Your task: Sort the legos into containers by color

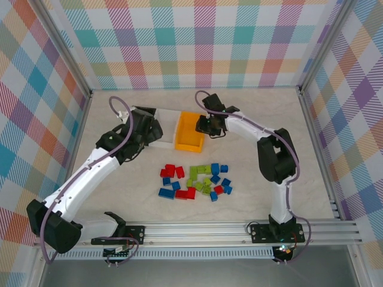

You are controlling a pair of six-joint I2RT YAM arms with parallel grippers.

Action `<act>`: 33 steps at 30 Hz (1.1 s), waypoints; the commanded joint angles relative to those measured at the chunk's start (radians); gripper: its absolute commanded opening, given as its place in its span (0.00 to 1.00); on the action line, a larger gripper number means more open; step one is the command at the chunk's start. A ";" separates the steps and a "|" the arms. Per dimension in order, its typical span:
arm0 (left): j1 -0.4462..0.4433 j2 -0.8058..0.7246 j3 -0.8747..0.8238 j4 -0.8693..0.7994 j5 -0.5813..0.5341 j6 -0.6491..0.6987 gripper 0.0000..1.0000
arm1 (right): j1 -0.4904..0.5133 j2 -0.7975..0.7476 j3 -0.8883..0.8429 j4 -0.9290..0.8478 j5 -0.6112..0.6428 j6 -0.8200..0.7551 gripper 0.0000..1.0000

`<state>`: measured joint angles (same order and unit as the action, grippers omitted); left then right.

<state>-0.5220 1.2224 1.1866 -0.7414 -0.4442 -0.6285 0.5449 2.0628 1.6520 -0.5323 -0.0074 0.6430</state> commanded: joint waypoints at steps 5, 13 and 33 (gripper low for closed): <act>0.008 -0.032 -0.028 -0.035 -0.052 0.033 1.00 | 0.000 0.079 0.098 -0.203 0.118 -0.048 0.24; 0.016 -0.041 -0.028 -0.052 -0.074 0.050 1.00 | -0.037 0.058 0.100 -0.246 0.162 -0.117 0.00; 0.019 -0.035 -0.050 -0.039 -0.044 0.041 1.00 | -0.236 0.024 0.147 -0.265 0.007 -0.496 0.00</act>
<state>-0.5144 1.1881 1.1488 -0.7654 -0.4881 -0.6010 0.3058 2.0991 1.7435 -0.7799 0.0250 0.2337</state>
